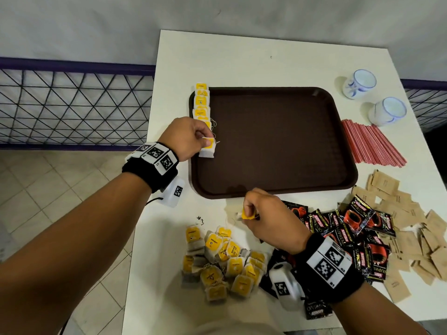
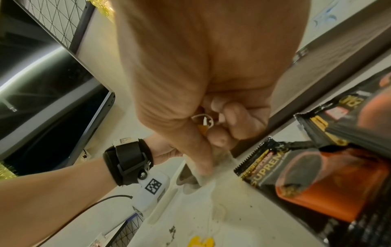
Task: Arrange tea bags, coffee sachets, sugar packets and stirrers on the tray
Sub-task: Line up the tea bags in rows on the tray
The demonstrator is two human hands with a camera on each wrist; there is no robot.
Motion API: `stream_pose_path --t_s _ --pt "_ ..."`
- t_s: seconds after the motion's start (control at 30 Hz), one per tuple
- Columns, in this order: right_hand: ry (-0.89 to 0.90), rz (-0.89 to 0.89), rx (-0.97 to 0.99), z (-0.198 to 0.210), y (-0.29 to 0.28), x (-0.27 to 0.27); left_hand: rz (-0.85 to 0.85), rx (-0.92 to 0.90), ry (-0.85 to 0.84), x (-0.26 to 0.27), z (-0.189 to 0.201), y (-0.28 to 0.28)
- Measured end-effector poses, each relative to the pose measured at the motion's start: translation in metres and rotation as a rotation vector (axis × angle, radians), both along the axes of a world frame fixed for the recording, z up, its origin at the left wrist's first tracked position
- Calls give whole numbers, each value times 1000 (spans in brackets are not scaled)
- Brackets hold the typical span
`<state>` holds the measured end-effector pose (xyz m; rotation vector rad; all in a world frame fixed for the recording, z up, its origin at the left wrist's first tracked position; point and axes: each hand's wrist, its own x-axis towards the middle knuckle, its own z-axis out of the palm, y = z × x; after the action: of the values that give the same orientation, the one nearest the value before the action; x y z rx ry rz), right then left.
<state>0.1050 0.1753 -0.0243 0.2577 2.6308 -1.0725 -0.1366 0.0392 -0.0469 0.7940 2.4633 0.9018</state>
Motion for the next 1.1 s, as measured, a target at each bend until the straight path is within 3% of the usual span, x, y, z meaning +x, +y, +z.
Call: stream_pose_path --t_s 0.23,0.47,0.8,1.1 --pt "53 -30 -66 4 2 -15 18 -20 23 -6 0 -1" --pt "82 -142 -86 1 12 -67 18 -30 31 -8 -3 -2" --pt "-24 -186 -354 -24 3 -140 -13 -37 86 -11 -5 -5" --pt "-51 -241 -274 -38 1 -159 22 -21 99 -11 -9 -6"
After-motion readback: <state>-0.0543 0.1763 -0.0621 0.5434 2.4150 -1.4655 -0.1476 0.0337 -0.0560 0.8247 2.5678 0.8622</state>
